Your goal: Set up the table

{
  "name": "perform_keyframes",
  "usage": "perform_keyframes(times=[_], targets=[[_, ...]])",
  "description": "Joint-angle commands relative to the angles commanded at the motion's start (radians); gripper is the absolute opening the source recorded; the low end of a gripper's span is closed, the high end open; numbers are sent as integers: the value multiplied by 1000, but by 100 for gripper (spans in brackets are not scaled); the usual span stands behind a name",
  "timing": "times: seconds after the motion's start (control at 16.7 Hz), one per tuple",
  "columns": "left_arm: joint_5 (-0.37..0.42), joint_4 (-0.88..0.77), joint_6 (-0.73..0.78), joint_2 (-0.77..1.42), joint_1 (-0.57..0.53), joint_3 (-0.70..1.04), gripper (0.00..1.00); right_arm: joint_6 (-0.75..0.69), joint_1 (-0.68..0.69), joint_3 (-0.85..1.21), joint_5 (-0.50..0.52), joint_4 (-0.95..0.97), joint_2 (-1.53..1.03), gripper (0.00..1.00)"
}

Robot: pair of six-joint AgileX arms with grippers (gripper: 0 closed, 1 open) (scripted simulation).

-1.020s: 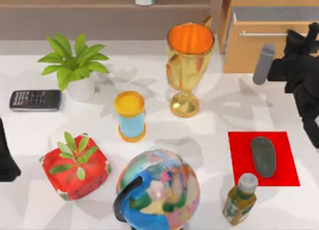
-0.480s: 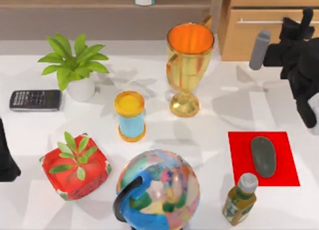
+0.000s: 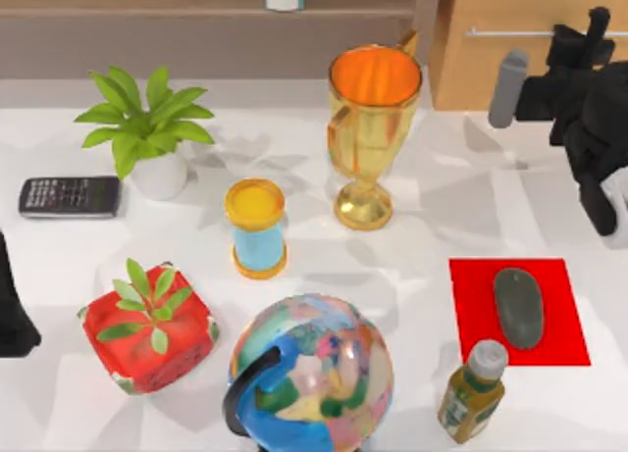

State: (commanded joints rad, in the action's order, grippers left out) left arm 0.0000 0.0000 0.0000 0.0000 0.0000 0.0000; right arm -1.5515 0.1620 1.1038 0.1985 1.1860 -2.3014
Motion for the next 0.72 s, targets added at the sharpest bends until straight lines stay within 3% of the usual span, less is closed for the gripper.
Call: perform_keyframes(times=[0.72], targets=[[0,0,0,0,0,0,100,0,0,0,0,0,0,90]])
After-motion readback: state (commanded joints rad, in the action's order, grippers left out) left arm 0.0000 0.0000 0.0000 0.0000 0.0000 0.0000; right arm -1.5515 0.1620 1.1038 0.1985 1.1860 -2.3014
